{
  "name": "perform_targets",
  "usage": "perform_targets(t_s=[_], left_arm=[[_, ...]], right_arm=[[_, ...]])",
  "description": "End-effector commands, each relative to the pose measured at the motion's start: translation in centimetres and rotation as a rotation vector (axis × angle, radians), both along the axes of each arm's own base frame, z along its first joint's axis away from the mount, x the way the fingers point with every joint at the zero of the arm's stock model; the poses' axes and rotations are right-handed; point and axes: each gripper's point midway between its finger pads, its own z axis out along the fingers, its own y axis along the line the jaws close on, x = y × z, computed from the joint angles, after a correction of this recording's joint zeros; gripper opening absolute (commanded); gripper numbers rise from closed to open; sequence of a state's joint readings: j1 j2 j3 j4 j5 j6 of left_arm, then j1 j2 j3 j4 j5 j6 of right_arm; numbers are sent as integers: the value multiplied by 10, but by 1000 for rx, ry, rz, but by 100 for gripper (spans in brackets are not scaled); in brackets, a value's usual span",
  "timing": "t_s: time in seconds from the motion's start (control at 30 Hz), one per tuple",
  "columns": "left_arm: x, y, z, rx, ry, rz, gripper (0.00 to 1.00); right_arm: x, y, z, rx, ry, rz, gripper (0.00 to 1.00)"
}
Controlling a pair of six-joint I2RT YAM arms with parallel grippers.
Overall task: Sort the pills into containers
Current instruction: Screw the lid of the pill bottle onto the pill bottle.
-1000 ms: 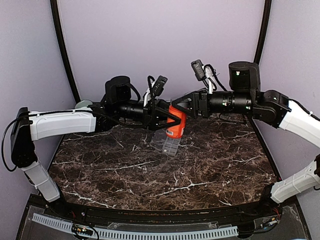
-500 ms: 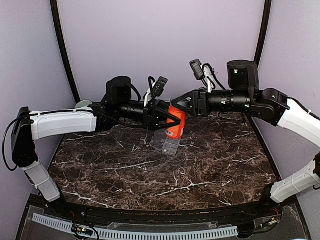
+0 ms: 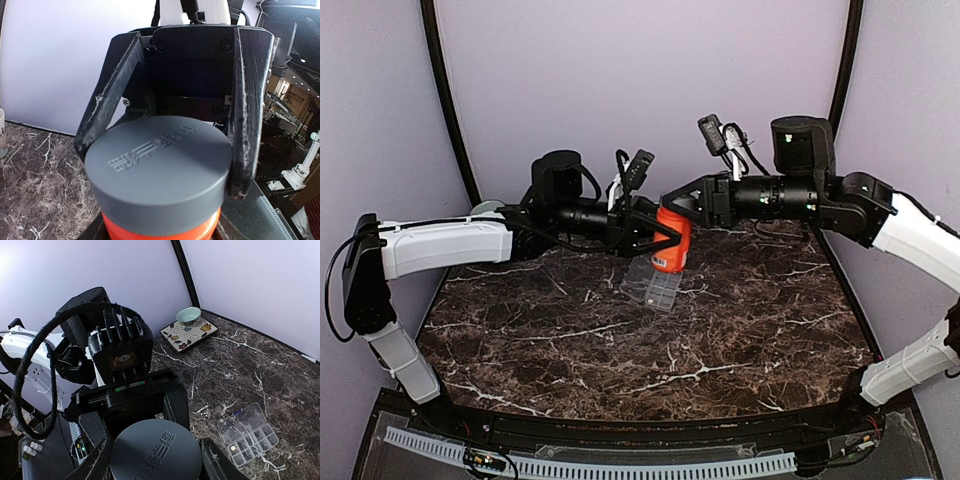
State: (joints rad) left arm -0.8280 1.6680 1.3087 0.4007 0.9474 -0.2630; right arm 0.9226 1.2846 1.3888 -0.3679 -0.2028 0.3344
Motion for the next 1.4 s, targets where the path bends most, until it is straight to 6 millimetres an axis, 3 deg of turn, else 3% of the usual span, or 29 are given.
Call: perform_targets(t_s=[0.0, 0.37, 0.87, 1.13, 1.23, 1.37], left_arm=[[-1, -4, 23, -46, -79, 18, 0], [12, -17, 25, -17, -155, 140, 0], [44, -27, 34, 16, -252, 480, 0], [48, -29, 42, 3, -307, 588, 0], [48, -30, 44, -7, -311, 606, 0], [44, -31, 47, -26, -313, 591, 0]], right_arm=[[9, 6, 1, -14, -4, -40, 32], [13, 12, -12, -91, -17, -143, 29], [21, 20, -41, -200, 14, -338, 29], [26, 31, -47, -246, 25, -428, 30], [26, 34, -47, -250, 30, -443, 33], [24, 37, -43, -222, 29, -438, 48]])
